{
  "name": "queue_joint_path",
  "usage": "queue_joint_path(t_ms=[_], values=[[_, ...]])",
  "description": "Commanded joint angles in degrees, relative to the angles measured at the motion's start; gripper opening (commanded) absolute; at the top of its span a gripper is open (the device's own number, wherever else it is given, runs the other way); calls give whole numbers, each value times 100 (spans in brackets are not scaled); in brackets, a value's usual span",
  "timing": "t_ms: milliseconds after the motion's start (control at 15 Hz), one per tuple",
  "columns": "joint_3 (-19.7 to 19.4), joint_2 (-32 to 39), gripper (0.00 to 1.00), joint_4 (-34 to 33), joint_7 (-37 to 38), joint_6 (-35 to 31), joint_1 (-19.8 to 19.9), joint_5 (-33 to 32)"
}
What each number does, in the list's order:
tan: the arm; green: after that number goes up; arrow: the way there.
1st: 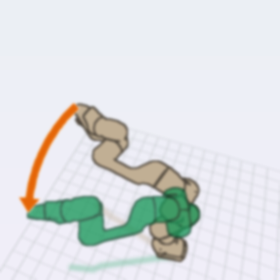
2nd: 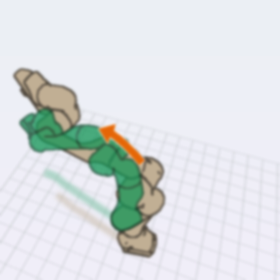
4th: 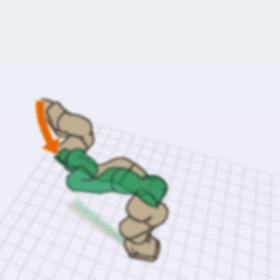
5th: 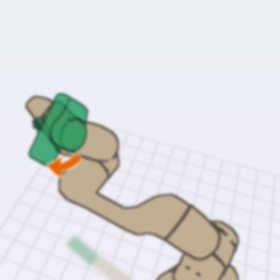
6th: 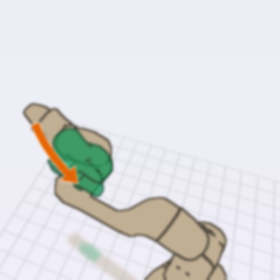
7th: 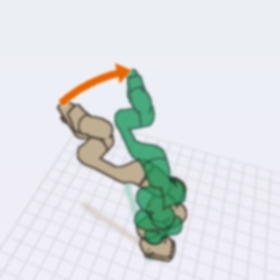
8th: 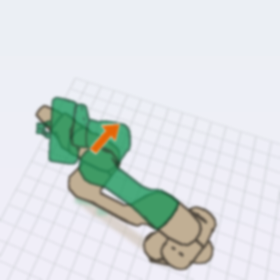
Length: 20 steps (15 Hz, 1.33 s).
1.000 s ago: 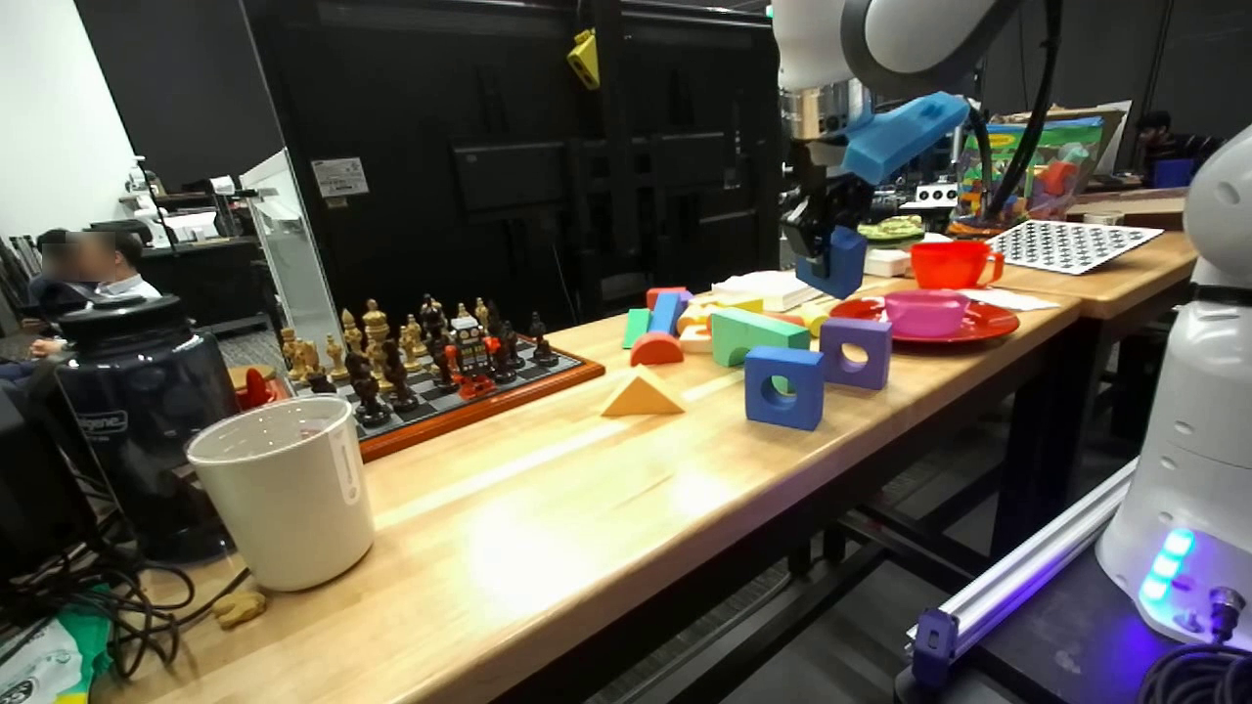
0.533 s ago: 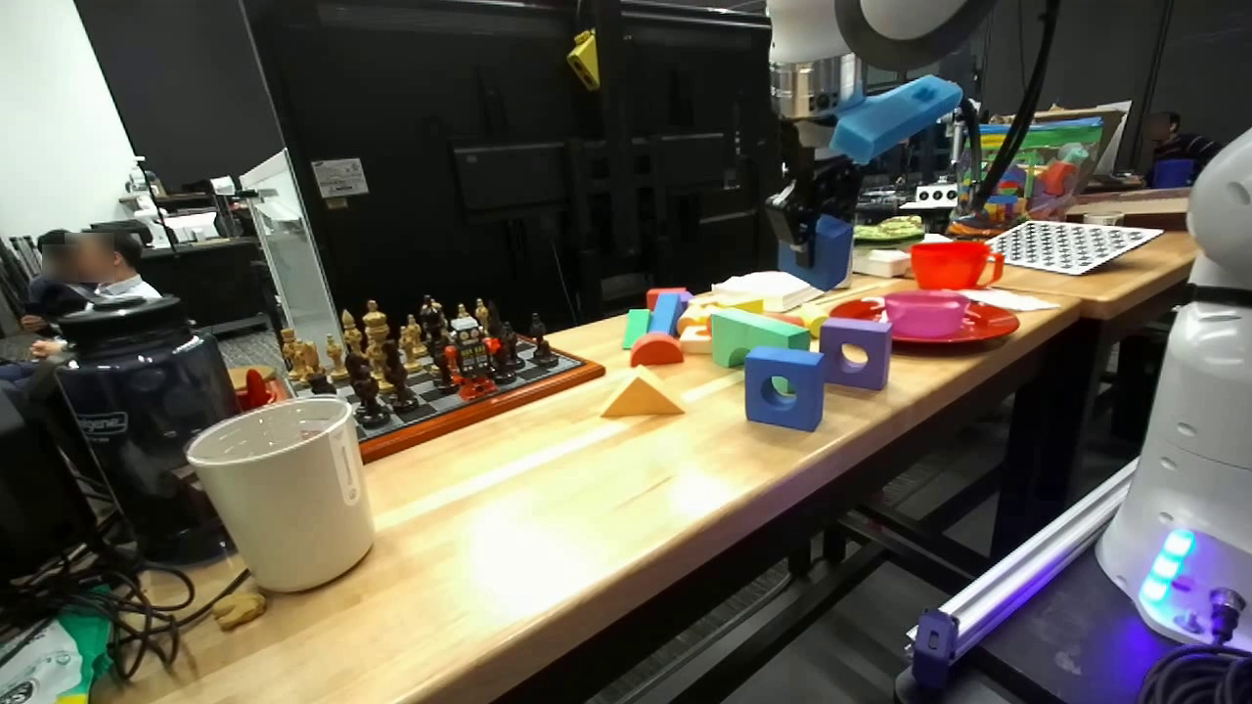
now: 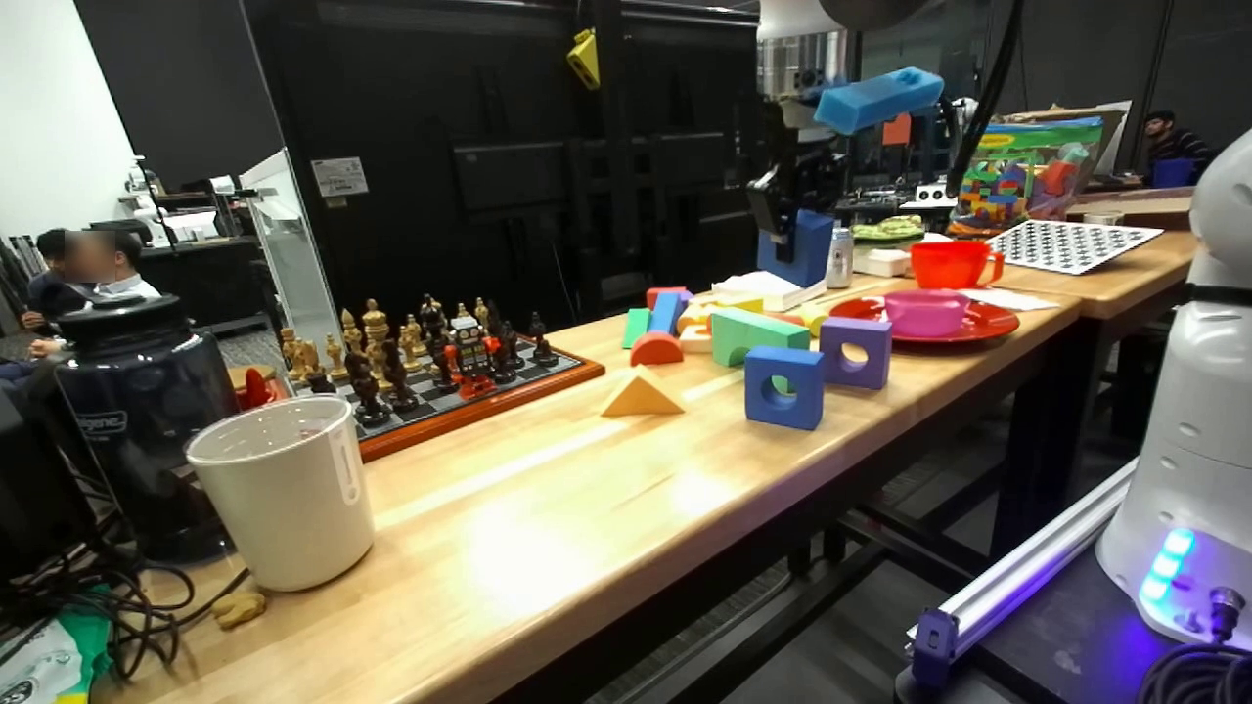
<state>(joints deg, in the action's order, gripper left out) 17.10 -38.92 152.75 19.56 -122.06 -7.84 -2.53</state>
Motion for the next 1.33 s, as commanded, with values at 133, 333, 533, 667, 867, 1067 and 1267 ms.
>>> queue_joint_path(t_ms=[133, 333, 533, 667, 867, 1067, 1267], values=[[-303, 723, 16, -560, -456, 361, -45, 199], [-425, 1108, 16, -906, -573, 573, 7, 154], [-526, 1458, 16, -1238, -673, 737, 14, 160], [-584, 1672, 16, -1432, -763, 811, 4, 194], [-654, 1965, 16, -1637, -882, 805, -16, 263], [-683, 2173, 16, -1743, -942, 773, -23, 346], [-698, 2383, 16, -1834, -972, 743, -21, 416]])
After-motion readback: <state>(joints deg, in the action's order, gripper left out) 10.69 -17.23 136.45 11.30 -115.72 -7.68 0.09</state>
